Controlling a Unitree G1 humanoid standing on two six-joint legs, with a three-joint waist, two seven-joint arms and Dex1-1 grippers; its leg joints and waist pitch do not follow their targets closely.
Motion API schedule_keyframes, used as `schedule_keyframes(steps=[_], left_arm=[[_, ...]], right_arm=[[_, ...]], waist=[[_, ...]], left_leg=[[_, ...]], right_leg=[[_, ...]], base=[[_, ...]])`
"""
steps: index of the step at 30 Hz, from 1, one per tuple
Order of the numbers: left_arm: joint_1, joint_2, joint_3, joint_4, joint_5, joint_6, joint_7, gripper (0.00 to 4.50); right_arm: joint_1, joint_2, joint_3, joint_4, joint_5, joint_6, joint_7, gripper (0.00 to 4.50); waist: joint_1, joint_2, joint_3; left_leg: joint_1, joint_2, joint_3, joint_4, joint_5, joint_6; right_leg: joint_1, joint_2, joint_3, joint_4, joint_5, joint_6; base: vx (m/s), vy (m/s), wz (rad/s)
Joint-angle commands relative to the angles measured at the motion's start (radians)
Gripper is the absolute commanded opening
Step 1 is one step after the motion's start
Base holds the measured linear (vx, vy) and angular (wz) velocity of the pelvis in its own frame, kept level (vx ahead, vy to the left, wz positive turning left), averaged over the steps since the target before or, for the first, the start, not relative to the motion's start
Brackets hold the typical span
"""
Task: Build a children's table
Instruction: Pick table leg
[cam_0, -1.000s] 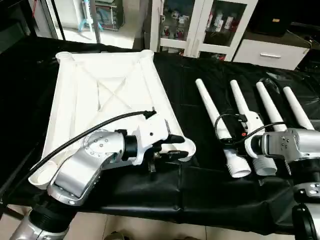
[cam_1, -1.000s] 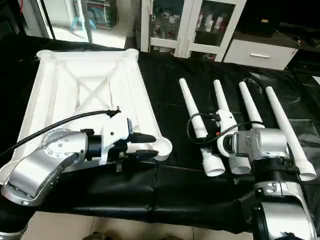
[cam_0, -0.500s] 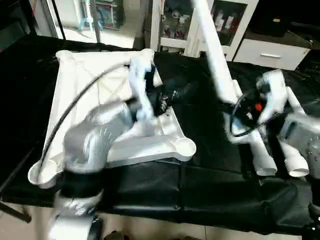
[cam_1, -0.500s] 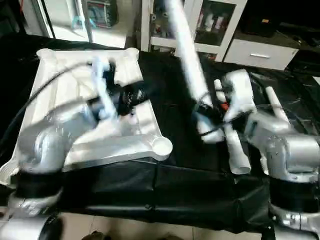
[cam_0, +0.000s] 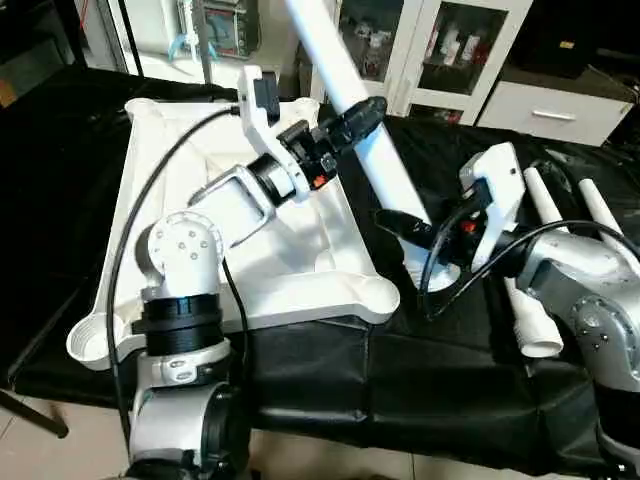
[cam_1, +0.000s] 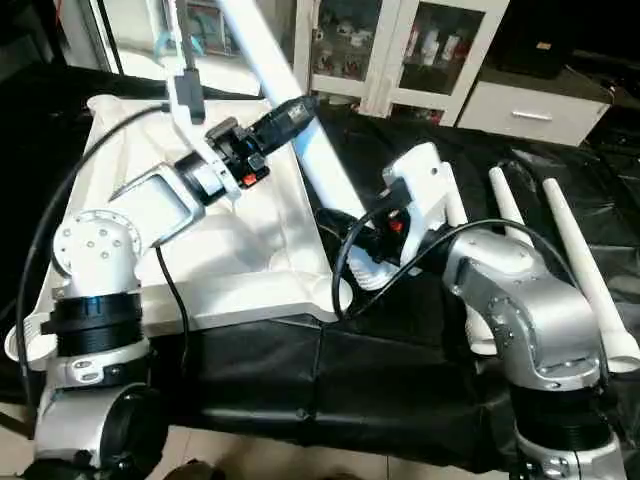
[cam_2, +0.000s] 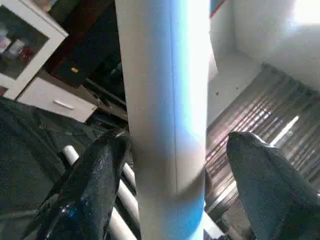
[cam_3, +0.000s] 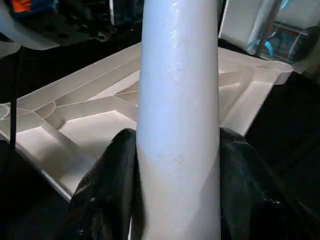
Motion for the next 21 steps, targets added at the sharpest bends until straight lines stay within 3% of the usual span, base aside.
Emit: schedule_keyframes(steps=[1,5,7,10,13,16,18,21], left_arm=[[-0.021,-0.008,0.004,0.011,-0.001,-0.001,0.025,3.88],[-0.041,-0.012,0.024,0.029,-0.019,-0.006,0.053,4.32],[-0.045,-0.012,0.025,0.037,-0.02,-0.008,0.065,3.91],[-0.05,-0.01,0.024,0.042,-0.033,-0.001,0.074,3.96],[-0.053,-0.005,0.025,0.044,-0.039,0.003,0.074,3.43],[-0.048,0.001,0.018,0.045,-0.04,0.0,0.074,3.37],[-0.047,0.001,0.016,0.045,-0.039,-0.002,0.075,3.03],[-0.042,0.009,0.002,0.038,-0.035,-0.009,0.074,3.02]], right_arm=[[-0.002,-0.006,-0.004,-0.019,-0.01,-0.023,-0.001,1.85],[0.002,-0.012,0.029,-0.012,-0.027,-0.045,0.006,1.85],[0.002,-0.013,0.041,-0.004,-0.036,-0.054,0.004,1.85],[0.001,-0.016,0.053,0.005,-0.046,-0.062,0.003,1.85],[0.003,-0.015,0.062,0.009,-0.052,-0.068,0.002,1.85],[0.005,-0.011,0.069,0.011,-0.056,-0.073,-0.002,1.85],[0.005,-0.011,0.07,0.012,-0.056,-0.074,-0.002,1.85],[-0.001,-0.009,0.071,0.018,-0.062,-0.075,-0.007,1.85]], waist=[[0.001,-0.011,-0.075],[0.0,-0.009,-0.076],[0.0,-0.006,-0.077],[0.001,-0.007,-0.078],[0.001,-0.009,-0.078],[0.001,-0.007,-0.077],[0.001,-0.007,-0.078],[0.001,-0.007,-0.079]], left_leg=[[0.014,0.066,-0.029,-0.062,-0.004,0.067],[0.014,0.064,-0.03,-0.061,0.001,0.064],[0.015,0.065,-0.03,-0.06,0.008,0.067],[0.015,0.065,-0.03,-0.06,0.015,0.069],[0.015,0.065,-0.03,-0.06,0.013,0.072],[0.015,0.066,-0.03,-0.06,0.007,0.067],[0.016,0.065,-0.03,-0.06,0.011,0.067],[0.015,0.065,-0.03,-0.059,0.017,0.068]], right_leg=[[0.057,-0.074,0.049,-0.065,-0.025,-0.245],[0.057,-0.074,0.049,-0.064,-0.021,-0.239],[0.056,-0.073,0.049,-0.063,-0.007,-0.239],[0.057,-0.073,0.049,-0.06,0.013,-0.249],[0.058,-0.073,0.049,-0.06,0.011,-0.25],[0.057,-0.073,0.048,-0.061,0.002,-0.248],[0.058,-0.073,0.049,-0.059,0.011,-0.25],[0.058,-0.073,0.049,-0.058,0.018,-0.251]], base=[[0.0,0.0,0.0],[0.0,0.0,0.0],[0.0,0.0,0.0],[0.0,0.0,0.0],[0.0,0.0,0.0],[0.0,0.0,0.0],[0.0,0.0,0.0],[0.0,0.0,0.0]])
